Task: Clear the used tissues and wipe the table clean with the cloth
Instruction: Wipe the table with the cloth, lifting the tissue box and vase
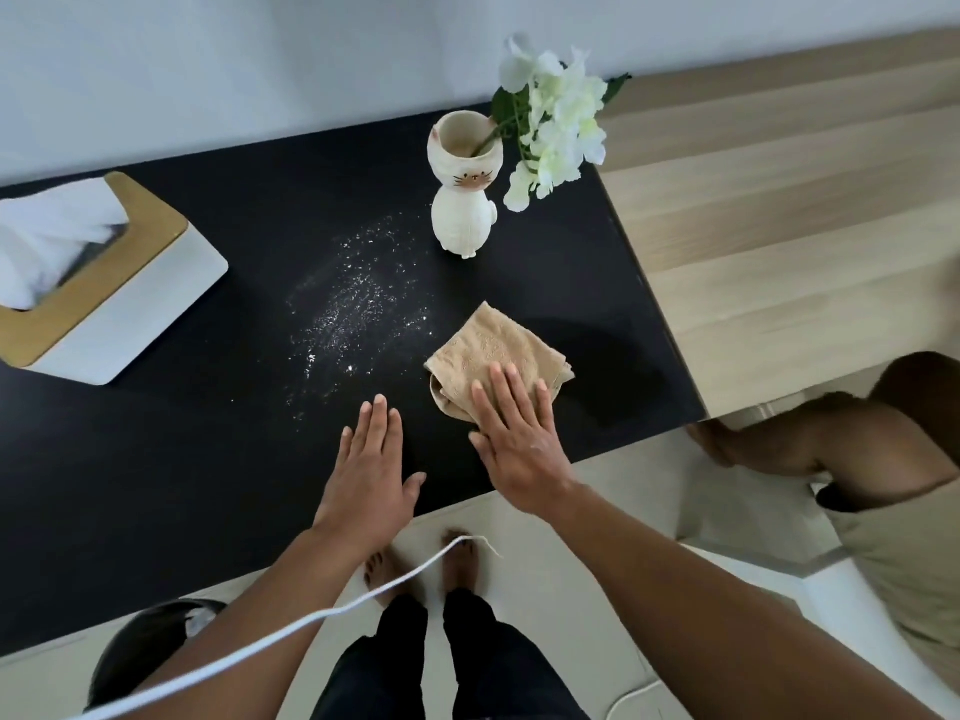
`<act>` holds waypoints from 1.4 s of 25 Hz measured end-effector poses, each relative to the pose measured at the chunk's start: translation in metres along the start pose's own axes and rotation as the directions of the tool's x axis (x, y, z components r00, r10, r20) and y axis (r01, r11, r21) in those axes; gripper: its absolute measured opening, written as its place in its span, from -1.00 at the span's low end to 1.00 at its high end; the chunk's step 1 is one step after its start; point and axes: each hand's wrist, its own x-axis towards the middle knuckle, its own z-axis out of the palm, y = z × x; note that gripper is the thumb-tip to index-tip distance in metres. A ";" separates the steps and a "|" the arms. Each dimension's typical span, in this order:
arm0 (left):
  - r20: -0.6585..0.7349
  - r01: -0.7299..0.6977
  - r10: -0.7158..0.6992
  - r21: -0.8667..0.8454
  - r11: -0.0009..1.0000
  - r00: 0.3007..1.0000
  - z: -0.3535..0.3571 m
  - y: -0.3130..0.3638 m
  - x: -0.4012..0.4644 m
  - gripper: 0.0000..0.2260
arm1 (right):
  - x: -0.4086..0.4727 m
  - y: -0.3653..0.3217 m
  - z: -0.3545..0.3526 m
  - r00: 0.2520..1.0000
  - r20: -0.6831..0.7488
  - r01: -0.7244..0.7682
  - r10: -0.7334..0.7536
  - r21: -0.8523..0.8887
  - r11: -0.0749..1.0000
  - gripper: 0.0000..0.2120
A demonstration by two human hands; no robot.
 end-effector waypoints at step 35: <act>-0.128 0.475 -0.491 -0.138 0.869 0.862 -0.007 -0.147 -0.061 0.09 | 0.033 -0.046 0.020 0.874 -0.211 -0.444 0.438 0.022 0.896 -0.21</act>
